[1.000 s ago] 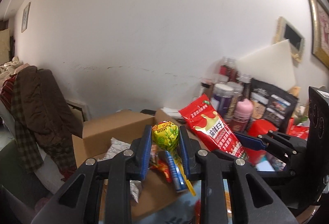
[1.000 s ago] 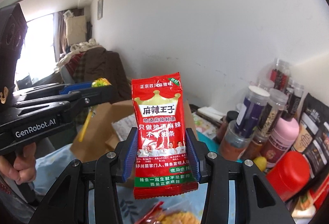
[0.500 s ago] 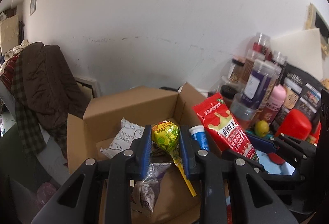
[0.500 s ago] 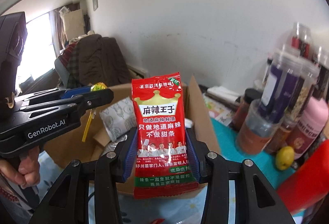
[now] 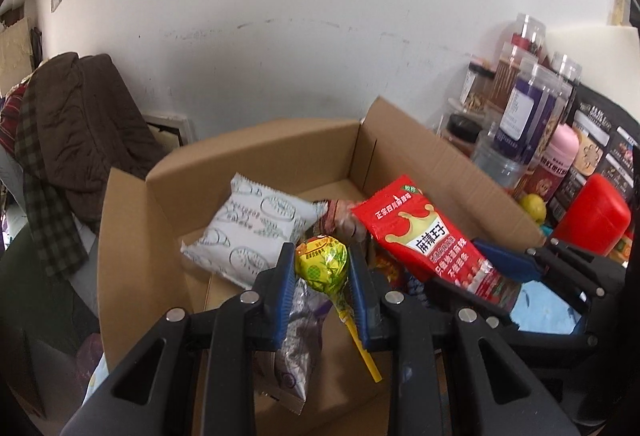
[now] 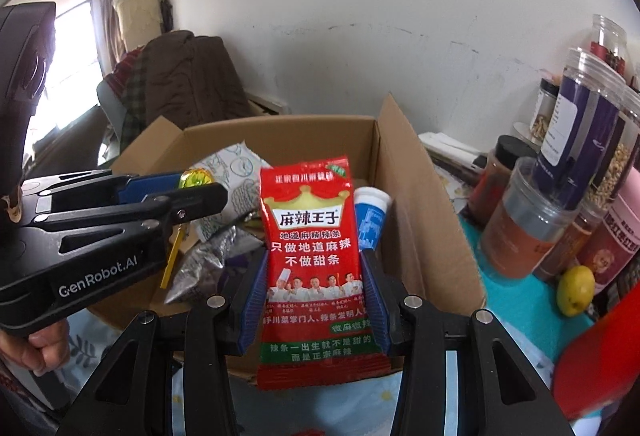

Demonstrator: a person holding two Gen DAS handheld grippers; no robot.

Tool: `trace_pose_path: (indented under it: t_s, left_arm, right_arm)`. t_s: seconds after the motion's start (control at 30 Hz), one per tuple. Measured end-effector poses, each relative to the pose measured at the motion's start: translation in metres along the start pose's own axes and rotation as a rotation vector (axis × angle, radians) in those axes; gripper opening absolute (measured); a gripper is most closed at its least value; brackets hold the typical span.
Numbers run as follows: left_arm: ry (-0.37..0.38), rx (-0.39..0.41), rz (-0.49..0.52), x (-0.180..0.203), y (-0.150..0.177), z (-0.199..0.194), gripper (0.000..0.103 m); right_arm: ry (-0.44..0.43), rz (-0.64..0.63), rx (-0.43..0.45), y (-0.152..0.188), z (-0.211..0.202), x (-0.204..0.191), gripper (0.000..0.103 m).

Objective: Organize snacks
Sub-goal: 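Lower the lollipop and red packet into the cardboard box with both grippers, then open both grippers to release the lollipop and red packet inside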

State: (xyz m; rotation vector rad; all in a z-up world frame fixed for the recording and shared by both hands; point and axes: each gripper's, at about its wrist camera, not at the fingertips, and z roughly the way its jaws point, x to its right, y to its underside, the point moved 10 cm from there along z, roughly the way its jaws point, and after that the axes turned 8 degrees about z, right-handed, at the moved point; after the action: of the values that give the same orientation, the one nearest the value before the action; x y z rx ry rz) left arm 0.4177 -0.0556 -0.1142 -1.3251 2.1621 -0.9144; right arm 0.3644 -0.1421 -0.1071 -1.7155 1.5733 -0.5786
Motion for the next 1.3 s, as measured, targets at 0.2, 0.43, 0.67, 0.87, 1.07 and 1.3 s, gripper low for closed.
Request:
trace_pose_path:
  t_s: [0.2, 0.43, 0.67, 0.87, 1.07, 1.3]
  left_arm:
    - [-0.004, -0.062, -0.003, -0.005, 0.012, 0.012, 0.025]
    - [-0.009, -0.137, -0.022, -0.007, 0.027, 0.028, 0.025]
    - [-0.035, -0.179, -0.001, -0.008, 0.034, 0.031, 0.026]
    - [-0.070, -0.215, 0.007, -0.011, 0.040, 0.027, 0.026]
    - [-0.136, -0.233, -0.001, -0.020, 0.040, 0.016, 0.039]
    - [-0.164, -0.179, 0.001, -0.022, 0.027, -0.006, 0.061]
  right_arm:
    - [0.022, -0.012, -0.047, 0.013, 0.013, 0.002, 0.045]
    - [0.032, -0.027, -0.051, 0.014, 0.015, 0.000, 0.045]
    - [0.052, -0.055, -0.064, 0.015, 0.018, -0.005, 0.051]
    - [0.070, -0.061, -0.098, 0.018, 0.018, -0.005, 0.060]
    - [0.084, -0.058, -0.117, 0.019, 0.014, -0.003, 0.065]
    - [0.145, -0.064, -0.089, 0.008, -0.007, 0.002, 0.068]
